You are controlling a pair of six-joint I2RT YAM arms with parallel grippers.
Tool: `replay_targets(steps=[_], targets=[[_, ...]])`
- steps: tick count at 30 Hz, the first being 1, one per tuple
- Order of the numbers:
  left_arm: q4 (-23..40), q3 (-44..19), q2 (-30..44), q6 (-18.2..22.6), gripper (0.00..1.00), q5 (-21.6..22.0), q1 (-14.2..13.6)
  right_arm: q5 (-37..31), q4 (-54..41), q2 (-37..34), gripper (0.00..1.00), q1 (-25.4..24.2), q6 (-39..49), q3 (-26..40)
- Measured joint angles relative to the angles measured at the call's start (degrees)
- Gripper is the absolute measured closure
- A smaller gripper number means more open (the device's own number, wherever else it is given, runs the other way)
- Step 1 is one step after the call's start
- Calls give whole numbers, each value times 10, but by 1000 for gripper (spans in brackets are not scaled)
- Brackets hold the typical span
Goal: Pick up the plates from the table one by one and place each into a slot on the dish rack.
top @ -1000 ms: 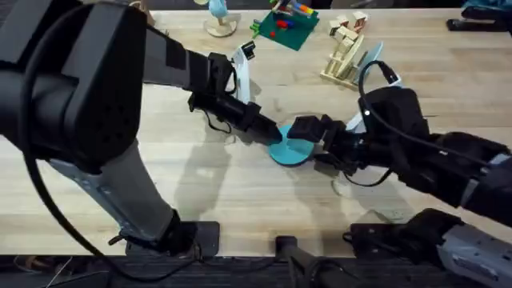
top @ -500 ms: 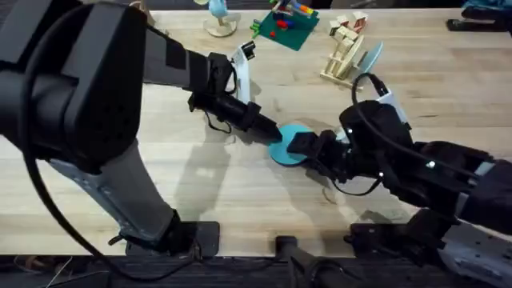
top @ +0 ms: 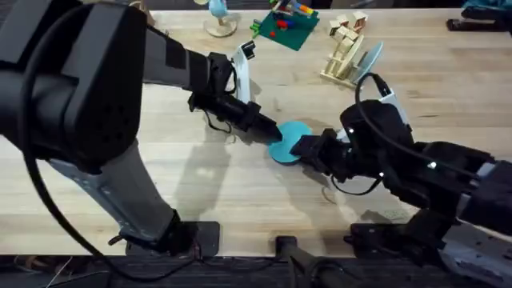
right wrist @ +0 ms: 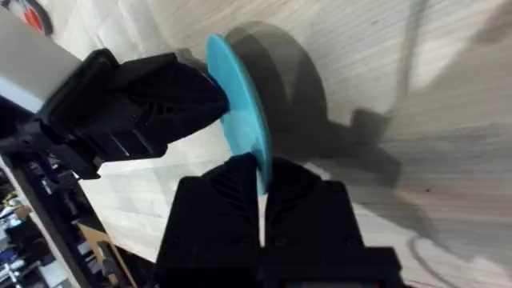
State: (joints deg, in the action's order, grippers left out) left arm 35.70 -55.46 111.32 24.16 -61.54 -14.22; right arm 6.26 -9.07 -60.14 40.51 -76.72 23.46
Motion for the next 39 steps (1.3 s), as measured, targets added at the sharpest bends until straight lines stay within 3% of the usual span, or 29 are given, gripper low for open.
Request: replay_targets(steps=[9, 14, 23, 31, 39], targets=[[-1, -1, 0, -13, 960, 1, 0, -9, 3, 1, 967, 1, 7, 0], [39, -18, 0, -15, 960, 23, 3, -18, 0, 9, 967, 2, 39, 1], [121, -66, -5, -11, 960, 80, 27, -73, -133, 34, 967, 2, 79, 62], [149, -100, -133, -10, 960, 105, 28, -126, -250, 39, 967, 2, 153, 151], [220, -147, -253, -10, 960, 208, 28, -164, -376, 39, 967, -19, 250, 289]])
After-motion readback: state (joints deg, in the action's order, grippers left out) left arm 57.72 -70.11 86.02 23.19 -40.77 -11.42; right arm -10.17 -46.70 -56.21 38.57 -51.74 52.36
